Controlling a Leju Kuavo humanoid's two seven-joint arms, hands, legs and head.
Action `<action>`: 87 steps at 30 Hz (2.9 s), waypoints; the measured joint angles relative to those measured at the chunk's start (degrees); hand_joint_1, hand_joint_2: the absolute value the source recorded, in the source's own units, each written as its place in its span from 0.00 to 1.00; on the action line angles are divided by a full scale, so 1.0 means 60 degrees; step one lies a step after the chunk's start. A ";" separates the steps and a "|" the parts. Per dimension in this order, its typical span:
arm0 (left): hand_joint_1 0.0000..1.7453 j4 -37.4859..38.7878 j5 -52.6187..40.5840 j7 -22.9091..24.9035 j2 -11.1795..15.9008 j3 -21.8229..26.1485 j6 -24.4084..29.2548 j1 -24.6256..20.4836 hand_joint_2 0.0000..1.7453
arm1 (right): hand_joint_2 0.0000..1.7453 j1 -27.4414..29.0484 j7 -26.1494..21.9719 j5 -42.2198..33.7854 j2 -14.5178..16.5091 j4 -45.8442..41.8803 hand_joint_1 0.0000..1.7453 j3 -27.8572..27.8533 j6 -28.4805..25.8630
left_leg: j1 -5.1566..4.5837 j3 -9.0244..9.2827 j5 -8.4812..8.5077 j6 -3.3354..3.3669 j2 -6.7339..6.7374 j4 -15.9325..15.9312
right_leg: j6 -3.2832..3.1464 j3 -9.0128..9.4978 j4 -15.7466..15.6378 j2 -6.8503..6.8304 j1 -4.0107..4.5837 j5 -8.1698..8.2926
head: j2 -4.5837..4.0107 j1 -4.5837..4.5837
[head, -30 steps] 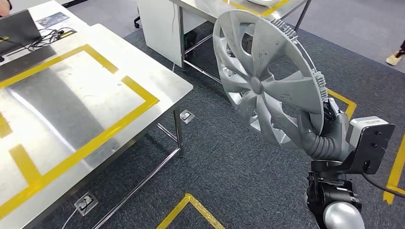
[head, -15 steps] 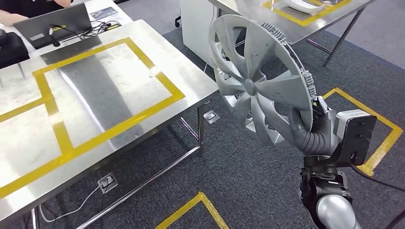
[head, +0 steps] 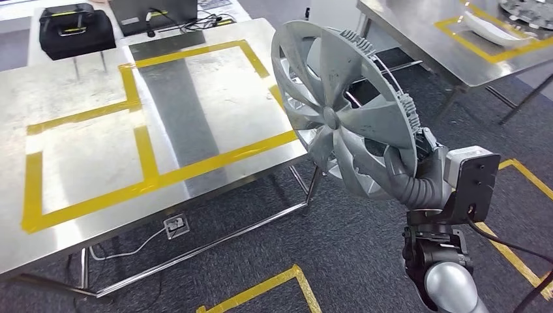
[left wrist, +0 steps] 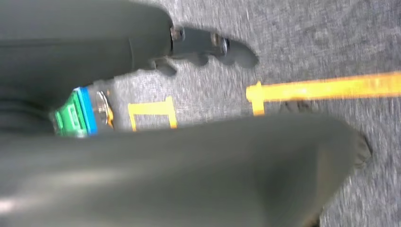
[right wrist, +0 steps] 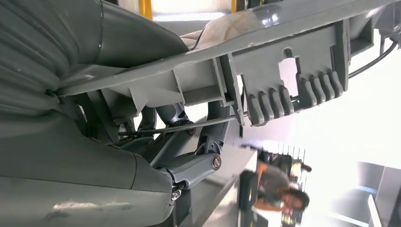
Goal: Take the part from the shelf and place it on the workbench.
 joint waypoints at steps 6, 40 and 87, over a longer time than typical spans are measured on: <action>0.00 -0.0002 -0.0056 -0.0035 -0.0013 -0.0004 -0.0011 0.0017 0.00 | 1.00 -0.0084 0.0024 0.0018 0.0002 0.0045 1.00 0.0047 -0.0015 | -0.0085 -0.0055 0.0081 0.0014 -0.0844 0.0016 | -0.0431 0.0630 -0.1608 0.0511 0.0107 0.1117 | 0.0000 0.0190; 0.00 0.0010 -0.0311 -0.0003 -0.0066 -0.0276 -0.0130 -0.0011 0.00 | 1.00 -0.1656 0.0472 0.1747 0.0573 0.1158 1.00 0.0719 0.0144 | -0.0052 -0.0144 0.0049 -0.0078 -0.0189 0.0056 | -0.0274 0.0943 -0.2359 0.0154 0.0146 0.1277 | 0.0000 0.0295; 0.00 0.0050 -0.0658 0.0293 0.0089 -0.1201 -0.0558 -0.0038 0.00 | 1.00 -0.7912 0.2116 0.7394 0.4203 1.4046 1.00 0.3928 0.4695 | -0.0074 -0.0116 0.0212 -0.0161 -0.0188 -0.0100 | -0.0298 0.0936 -0.2443 0.0144 0.0121 0.1388 | 0.0000 0.0080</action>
